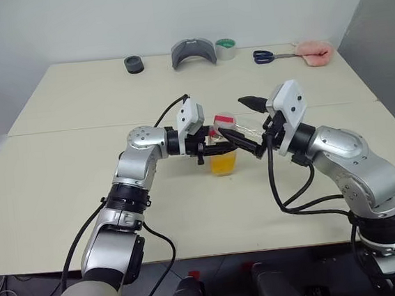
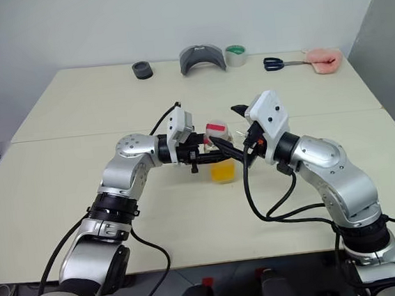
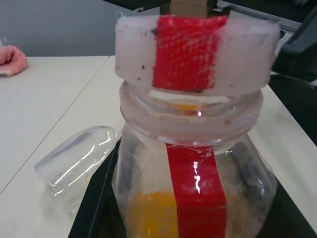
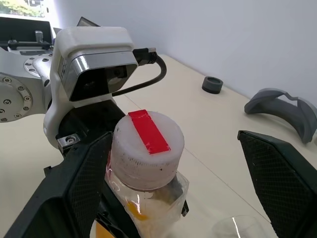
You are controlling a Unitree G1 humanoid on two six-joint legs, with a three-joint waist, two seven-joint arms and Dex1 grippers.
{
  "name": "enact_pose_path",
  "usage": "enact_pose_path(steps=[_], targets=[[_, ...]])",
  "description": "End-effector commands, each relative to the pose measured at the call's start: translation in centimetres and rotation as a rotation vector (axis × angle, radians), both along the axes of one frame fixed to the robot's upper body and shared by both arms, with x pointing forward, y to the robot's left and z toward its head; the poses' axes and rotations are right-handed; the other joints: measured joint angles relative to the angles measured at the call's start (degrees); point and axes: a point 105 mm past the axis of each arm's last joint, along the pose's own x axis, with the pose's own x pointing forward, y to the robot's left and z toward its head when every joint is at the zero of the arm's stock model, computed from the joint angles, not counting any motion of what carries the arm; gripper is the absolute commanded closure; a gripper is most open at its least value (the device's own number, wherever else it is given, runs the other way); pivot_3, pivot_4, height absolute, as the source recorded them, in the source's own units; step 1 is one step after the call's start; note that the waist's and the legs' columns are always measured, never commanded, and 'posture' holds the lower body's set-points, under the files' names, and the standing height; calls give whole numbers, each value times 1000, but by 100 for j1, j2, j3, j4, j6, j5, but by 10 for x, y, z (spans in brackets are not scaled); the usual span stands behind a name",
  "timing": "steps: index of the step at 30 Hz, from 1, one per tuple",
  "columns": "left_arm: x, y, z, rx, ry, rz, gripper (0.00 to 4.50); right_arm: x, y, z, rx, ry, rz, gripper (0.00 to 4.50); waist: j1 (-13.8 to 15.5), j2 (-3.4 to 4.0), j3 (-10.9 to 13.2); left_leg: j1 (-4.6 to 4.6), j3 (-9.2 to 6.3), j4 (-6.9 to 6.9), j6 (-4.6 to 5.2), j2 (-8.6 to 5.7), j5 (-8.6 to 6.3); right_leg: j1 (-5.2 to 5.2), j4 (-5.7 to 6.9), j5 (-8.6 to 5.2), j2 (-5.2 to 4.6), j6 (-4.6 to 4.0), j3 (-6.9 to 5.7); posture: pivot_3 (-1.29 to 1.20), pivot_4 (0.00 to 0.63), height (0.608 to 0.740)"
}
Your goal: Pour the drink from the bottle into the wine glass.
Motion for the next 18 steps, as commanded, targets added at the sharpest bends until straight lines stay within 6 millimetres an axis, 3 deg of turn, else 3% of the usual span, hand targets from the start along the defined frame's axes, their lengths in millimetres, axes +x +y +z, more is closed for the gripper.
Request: enact_pose_path(steps=[1, 18], targets=[[-2, 0, 15, -29, -52, -17, 2739, 1, -14, 13, 20, -50, -54, 205, 0, 0, 0, 0, 0, 0, 0, 0, 0, 0, 0, 0, 0, 0, 0, 0, 150, 740], [-1, 0, 15, -30, -54, -12, 2739, -4, -10, 12, 14, -46, -21, 205, 0, 0, 0, 0, 0, 0, 0, 0, 0, 0, 0, 0, 0, 0, 0, 0, 150, 740]])
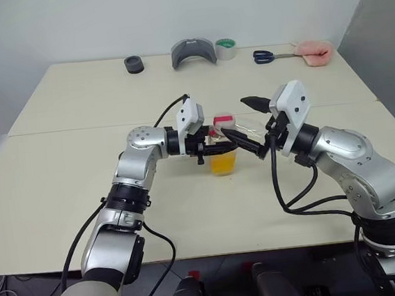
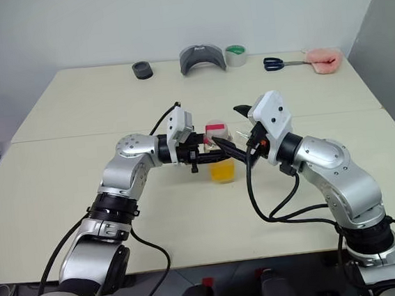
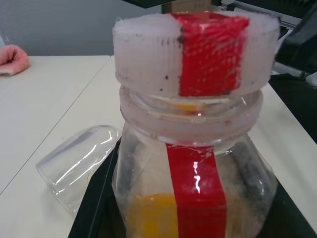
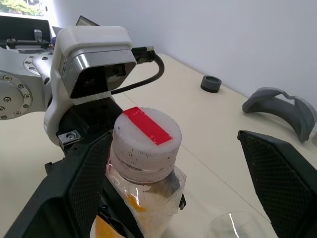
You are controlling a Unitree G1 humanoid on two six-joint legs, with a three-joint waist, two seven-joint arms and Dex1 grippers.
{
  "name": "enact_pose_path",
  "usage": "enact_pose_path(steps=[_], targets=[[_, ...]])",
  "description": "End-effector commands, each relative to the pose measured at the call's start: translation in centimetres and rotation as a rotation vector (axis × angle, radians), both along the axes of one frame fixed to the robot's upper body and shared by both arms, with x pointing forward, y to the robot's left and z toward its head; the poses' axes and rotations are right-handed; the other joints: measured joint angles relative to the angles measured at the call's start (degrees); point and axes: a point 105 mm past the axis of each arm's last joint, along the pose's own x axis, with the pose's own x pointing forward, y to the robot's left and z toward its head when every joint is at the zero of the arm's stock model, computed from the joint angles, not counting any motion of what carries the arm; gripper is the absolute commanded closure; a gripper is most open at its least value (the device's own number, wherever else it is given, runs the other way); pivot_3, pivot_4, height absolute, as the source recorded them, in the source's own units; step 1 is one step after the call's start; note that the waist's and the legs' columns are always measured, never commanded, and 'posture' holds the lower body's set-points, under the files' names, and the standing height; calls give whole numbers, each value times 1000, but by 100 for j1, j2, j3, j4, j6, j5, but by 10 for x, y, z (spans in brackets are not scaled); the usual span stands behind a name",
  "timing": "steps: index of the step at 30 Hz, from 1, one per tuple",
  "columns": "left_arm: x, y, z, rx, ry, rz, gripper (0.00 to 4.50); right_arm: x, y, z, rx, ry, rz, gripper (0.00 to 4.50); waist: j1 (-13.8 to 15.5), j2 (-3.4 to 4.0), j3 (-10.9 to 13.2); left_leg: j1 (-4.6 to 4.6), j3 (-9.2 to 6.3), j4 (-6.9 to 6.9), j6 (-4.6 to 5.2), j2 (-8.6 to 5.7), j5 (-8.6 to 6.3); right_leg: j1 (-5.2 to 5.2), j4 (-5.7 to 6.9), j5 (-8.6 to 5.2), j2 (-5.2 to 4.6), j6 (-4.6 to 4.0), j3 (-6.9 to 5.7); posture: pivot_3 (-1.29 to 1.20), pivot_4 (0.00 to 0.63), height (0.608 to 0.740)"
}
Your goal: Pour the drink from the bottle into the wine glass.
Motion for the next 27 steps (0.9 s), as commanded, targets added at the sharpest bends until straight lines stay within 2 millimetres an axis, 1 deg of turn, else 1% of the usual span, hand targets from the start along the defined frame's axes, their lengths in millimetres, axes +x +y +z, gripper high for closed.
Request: enact_pose_path(steps=[1, 10, 14, 16, 20, 27], targets=[[-2, -1, 15, -29, -55, -19, 2739, -4, -6, 12, 19, -45, -12, 205, 0, 0, 0, 0, 0, 0, 0, 0, 0, 0, 0, 0, 0, 0, 0, 0, 150, 740], [-2, -1, 17, -42, -53, -21, 2739, -14, -2, 14, 37, -14, 73, 205, 0, 0, 0, 0, 0, 0, 0, 1, 0, 0, 0, 0, 0, 0, 0, 0, 150, 740], [-3, -1, 17, -52, -49, -20, 2739, -17, -3, 17, 47, -2, 97, 205, 1, 0, 0, -1, 0, 0, 0, 0, 0, 0, 0, 0, 0, 0, 0, 0, 150, 740], [-3, -1, 17, -53, -48, -19, 2739, -18, -4, 19, 58, 1, 103, 0, 1, 0, 0, -1, 0, 0, 0, 0, 0, 0, 0, 0, 0, 0, 0, 0, 150, 740], [-3, -1, 17, -56, -47, -17, 2739, -22, -1, 20, 73, 16, 134, 0, 1, 0, 0, 0, 0, 0, 0, 1, 0, 0, 0, 0, 0, 0, 0, 0, 150, 740], [-3, -2, 19, -62, -50, -20, 2739, -18, 3, 18, 94, 60, 132, 0, 1, 0, 0, 0, 0, 0, 0, 1, 0, 0, 0, 0, 0, 0, 0, 0, 150, 740]])
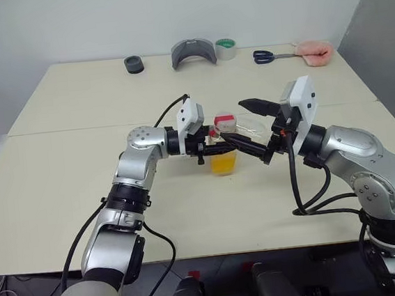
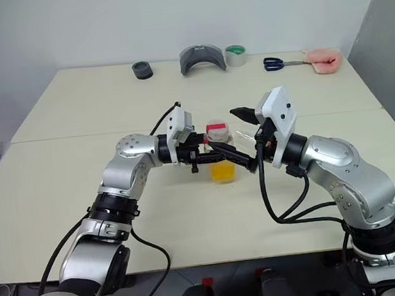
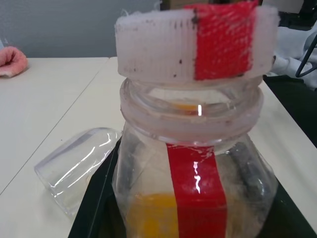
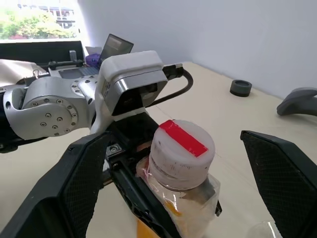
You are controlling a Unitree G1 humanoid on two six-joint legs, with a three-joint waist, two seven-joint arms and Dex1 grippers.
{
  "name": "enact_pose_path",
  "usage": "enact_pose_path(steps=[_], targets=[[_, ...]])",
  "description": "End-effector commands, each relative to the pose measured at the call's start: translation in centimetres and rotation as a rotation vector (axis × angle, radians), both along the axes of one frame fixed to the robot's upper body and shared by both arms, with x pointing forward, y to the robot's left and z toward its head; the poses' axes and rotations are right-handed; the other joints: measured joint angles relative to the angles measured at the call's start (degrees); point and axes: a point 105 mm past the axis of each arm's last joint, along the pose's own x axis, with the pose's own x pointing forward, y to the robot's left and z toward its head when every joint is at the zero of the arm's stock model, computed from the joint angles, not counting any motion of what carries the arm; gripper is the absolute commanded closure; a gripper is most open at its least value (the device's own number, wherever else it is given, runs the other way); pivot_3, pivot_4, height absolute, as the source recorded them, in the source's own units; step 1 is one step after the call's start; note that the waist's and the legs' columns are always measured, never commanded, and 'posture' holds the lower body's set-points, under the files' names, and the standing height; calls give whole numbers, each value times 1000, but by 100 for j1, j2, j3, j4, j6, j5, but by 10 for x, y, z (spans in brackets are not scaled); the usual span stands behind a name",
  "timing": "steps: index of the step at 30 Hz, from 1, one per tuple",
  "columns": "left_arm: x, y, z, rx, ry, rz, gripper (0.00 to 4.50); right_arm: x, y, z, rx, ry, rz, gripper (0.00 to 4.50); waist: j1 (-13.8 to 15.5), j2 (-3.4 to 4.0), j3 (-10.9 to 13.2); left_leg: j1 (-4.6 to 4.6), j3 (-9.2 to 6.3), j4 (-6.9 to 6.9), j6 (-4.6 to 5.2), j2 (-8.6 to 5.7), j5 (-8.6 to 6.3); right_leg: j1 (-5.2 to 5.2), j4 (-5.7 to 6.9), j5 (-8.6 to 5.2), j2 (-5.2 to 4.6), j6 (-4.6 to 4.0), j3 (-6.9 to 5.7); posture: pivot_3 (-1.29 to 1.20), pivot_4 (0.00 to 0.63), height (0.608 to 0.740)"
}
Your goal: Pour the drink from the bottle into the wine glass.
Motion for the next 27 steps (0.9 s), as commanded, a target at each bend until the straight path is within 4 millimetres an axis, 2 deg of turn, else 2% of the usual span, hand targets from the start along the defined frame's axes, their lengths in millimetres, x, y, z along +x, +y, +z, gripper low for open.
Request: enact_pose_path(steps=[1, 13, 23, 27], targets=[[-3, -1, 18, -52, -51, -18, 2739, -1, 0, 12, 14, -39, -1, 0, 0, 0, 0, 0, 0, 0, 0, 0, 0, 0, 0, 0, 0, 0, 0, 0, 150, 740], [-3, -3, 17, -49, -53, -22, 2739, 16, 7, 10, 12, 7, 8, 0, -2, 0, 0, 0, 0, 0, 0, 0, 0, 0, 0, 0, 0, 0, 0, 0, 150, 740], [-4, -4, 17, -49, -54, -23, 2739, 18, 12, 8, 20, 44, 43, 0, -3, 0, 0, 0, 1, 0, 0, 0, 0, 0, 0, 0, 0, 0, 0, 0, 150, 740], [-4, -5, 17, -50, -53, -24, 2739, 17, 15, 7, 23, 50, 55, 932, -4, 0, 0, 0, 0, 0, 0, 0, 0, 0, 0, 0, 0, 0, 0, 0, 150, 740]])
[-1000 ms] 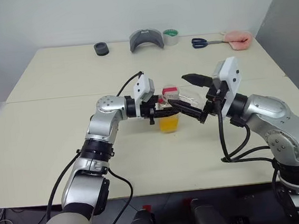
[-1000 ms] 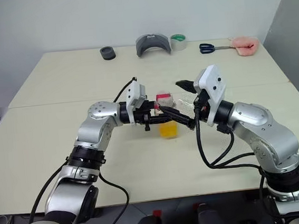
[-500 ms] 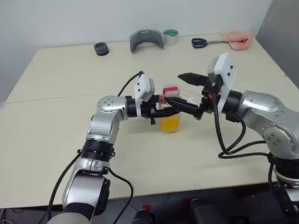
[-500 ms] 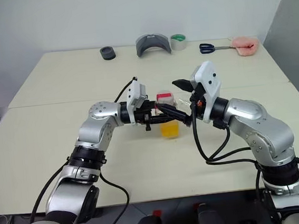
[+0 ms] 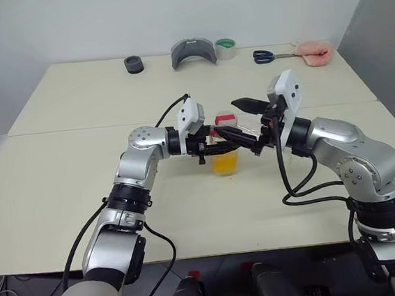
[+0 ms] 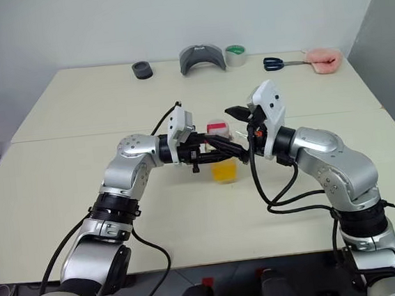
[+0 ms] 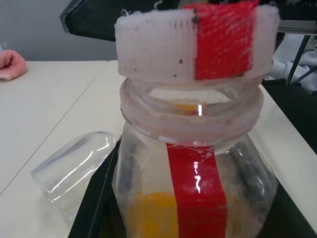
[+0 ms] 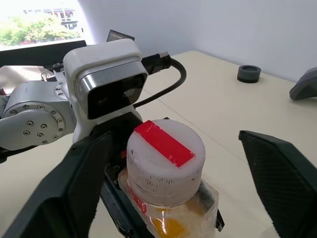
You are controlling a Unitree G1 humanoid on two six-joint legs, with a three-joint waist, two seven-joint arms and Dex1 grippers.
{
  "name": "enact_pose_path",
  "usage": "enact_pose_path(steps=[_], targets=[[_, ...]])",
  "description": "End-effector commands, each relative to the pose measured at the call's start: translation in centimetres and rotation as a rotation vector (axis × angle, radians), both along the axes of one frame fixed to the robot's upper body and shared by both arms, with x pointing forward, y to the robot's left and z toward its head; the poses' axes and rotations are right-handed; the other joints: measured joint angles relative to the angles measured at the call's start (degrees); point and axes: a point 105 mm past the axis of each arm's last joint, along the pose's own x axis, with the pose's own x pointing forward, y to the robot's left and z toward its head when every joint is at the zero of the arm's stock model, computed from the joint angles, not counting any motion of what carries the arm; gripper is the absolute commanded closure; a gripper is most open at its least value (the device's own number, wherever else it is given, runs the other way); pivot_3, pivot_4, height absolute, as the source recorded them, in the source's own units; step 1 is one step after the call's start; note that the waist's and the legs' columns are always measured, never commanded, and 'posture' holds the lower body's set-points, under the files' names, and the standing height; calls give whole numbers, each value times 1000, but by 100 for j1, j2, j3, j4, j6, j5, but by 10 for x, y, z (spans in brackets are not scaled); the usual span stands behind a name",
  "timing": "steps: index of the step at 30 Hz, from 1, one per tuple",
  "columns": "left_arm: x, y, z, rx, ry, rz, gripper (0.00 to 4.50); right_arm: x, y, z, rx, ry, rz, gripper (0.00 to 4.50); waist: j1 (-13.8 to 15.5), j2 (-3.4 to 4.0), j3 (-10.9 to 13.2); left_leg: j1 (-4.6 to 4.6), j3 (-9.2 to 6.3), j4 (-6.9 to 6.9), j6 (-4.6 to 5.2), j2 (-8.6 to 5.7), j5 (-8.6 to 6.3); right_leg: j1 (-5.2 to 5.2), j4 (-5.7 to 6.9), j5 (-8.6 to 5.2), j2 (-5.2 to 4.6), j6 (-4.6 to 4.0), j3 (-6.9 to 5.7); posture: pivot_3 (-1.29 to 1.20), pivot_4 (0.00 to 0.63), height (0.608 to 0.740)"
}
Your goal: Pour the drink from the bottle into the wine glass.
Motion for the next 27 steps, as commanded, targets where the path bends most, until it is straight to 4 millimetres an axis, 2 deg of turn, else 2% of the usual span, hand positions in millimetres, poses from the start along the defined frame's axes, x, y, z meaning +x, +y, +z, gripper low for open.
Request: enact_pose_path(steps=[1, 5, 13, 17, 19, 21, 23, 26, 27], targets=[[-4, -3, 16, -37, -56, -18, 2739, -7, 8, 11, 12, -36, 48, 1305, -1, 0, 0, 0, 0, 0, 0, 0, 0, 0, 0, 0, 0, 0, 0, 0, 150, 740], [-4, -3, 16, -38, -56, -16, 2740, -8, 10, 9, 0, -36, 56, 2632, -1, 0, 0, 0, 0, 0, 0, -1, 0, 0, 0, 0, 0, 0, 0, 0, 150, 740], [-4, -2, 16, -39, -55, -13, 2758, -8, 8, 16, -52, -195, 16, 2757, -6, 0, 0, 0, -1, 0, 0, 0, 0, 0, 0, 0, 0, 0, -1, 0, 150, 740], [-5, -2, 15, -43, -51, -11, 2758, -4, -10, 22, 168, -57, -50, 2759, -2, 0, 0, 0, -2, 0, 0, 1, 0, 1, -1, 0, 0, 0, -1, 0, 150, 740], [-5, -2, 15, -44, -50, -9, 2758, -3, -17, 25, 210, -38, -76, 2760, 4, 0, 0, -2, -3, 1, 0, 1, 0, 1, 0, 0, -2, -1, 0, 0, 150, 740], [-5, -1, 14, -44, -49, -5, 2758, -1, -28, 29, 233, -43, -123, 2760, 5, 0, 0, -1, -1, 1, 0, -1, 0, 1, 1, 0, -3, 0, 2, 0, 150, 740], [-4, 0, 14, -47, -48, 5, 2758, 4, -48, 32, 235, -69, -213, 2777, 11, 0, 0, -1, -2, 1, 0, -1, 0, 1, 1, 0, -3, -1, 1, 0, 150, 740], [0, 6, 17, -66, -44, 45, 2758, 18, -109, 23, 133, -149, -521, 2777, 27, 0, 0, -1, -1, -1, 0, -2, 0, 1, -1, 0, -2, 0, 0, 0, 150, 740], [0, 7, 17, -71, -42, 52, 2758, 20, -120, 19, 110, -160, -578, 2777, 36, 0, 0, -2, 0, -1, 0, -3, 0, 1, -3, 0, -2, 0, 1, 0, 150, 740]])
